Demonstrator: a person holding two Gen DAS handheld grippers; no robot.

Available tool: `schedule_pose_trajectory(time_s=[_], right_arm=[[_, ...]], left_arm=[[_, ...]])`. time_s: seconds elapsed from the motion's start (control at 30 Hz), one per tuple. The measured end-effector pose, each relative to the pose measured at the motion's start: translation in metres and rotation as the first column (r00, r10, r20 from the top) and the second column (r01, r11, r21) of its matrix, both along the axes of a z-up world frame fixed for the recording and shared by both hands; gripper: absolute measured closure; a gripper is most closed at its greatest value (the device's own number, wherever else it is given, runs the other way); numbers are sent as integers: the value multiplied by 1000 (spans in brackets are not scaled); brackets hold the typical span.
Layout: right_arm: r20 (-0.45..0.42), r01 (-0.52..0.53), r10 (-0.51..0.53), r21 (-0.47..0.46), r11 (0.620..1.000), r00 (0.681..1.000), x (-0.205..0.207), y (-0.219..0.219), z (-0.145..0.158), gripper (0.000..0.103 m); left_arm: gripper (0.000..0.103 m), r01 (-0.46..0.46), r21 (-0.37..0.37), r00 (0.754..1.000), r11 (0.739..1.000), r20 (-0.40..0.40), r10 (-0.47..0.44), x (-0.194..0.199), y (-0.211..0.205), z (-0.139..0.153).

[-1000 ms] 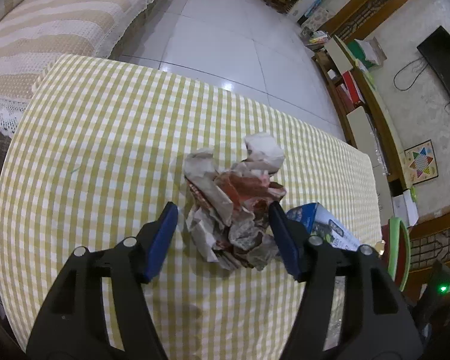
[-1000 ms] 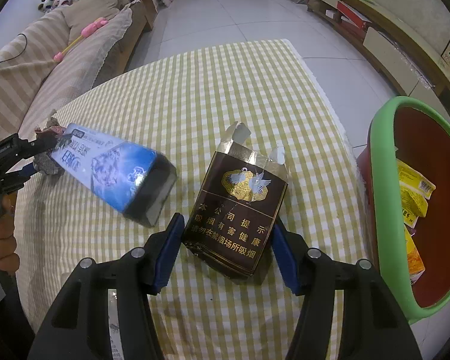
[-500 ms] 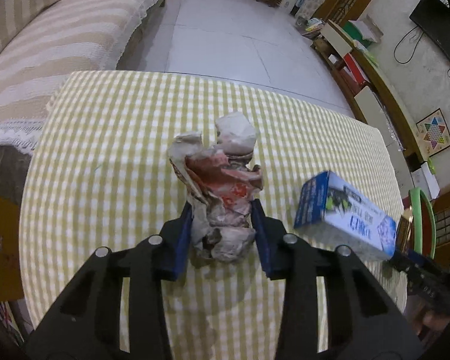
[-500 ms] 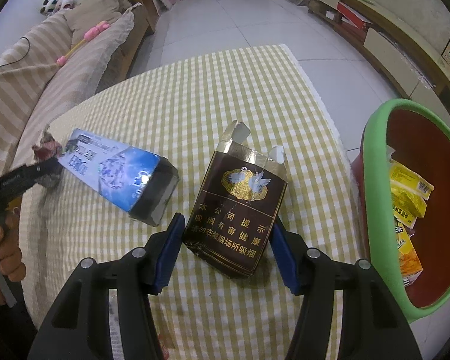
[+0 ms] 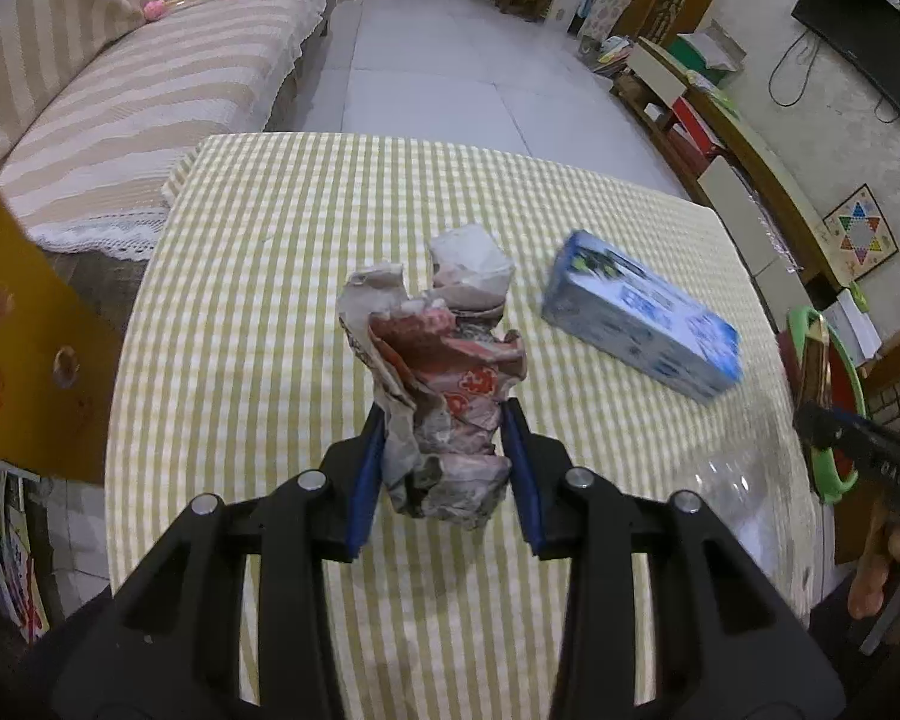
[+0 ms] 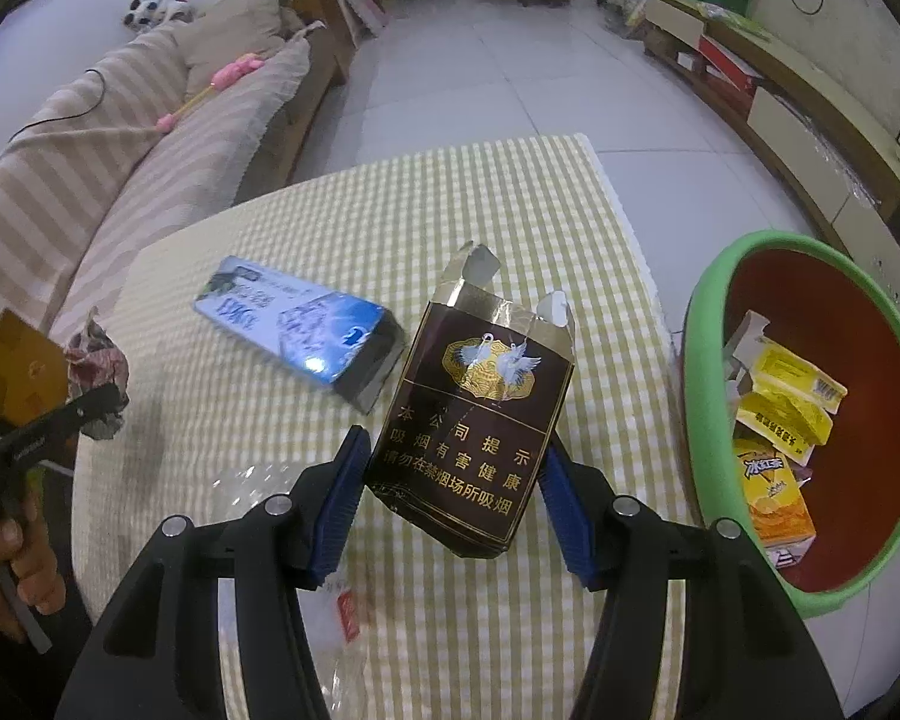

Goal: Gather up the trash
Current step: 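Carry the crumpled paper and cigarette pack over the green bin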

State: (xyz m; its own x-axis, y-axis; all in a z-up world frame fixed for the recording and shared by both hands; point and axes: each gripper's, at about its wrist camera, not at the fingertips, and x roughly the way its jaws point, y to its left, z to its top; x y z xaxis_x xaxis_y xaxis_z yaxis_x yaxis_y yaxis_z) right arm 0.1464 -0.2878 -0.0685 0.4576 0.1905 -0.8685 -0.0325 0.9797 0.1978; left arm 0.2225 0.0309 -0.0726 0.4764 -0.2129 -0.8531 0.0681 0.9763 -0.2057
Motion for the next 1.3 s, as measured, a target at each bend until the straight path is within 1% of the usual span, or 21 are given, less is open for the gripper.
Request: schedule_pose_trajectory(time_s=[0.2,0.4,0.53,0.77,1.0,1.13,1.3], right_arm=[[32,-29,29,5,1000,999,-21,-8,19,48],[64,-42,43,-12,999,997,-41,-11,34,48],[89,-45,47,-20,999,995,-51,-14,41,48],[118,-32,30,11,999,993,-57,-23,46,48],[141,-12,9,18,1000,990,-61,-37,50,48],[148,5,-7,17,1000,989,-61,-47,51,48],[169,35,-35,4,999,985,-61,-62,56,48]], left_arm=[[67,4,0,1000,1000,31,-4,-35,-4,18],[67,10,-9,999,1000,52,-9,-57,-12,27],[67,32,-5,997,999,68,-31,-70,-27,35],[67,69,16,993,997,94,-70,-78,-46,48],[67,98,28,988,995,115,-100,-82,-64,62],[67,119,31,985,992,122,-122,-80,-75,66],[67,164,31,977,986,130,-167,-74,-100,74]])
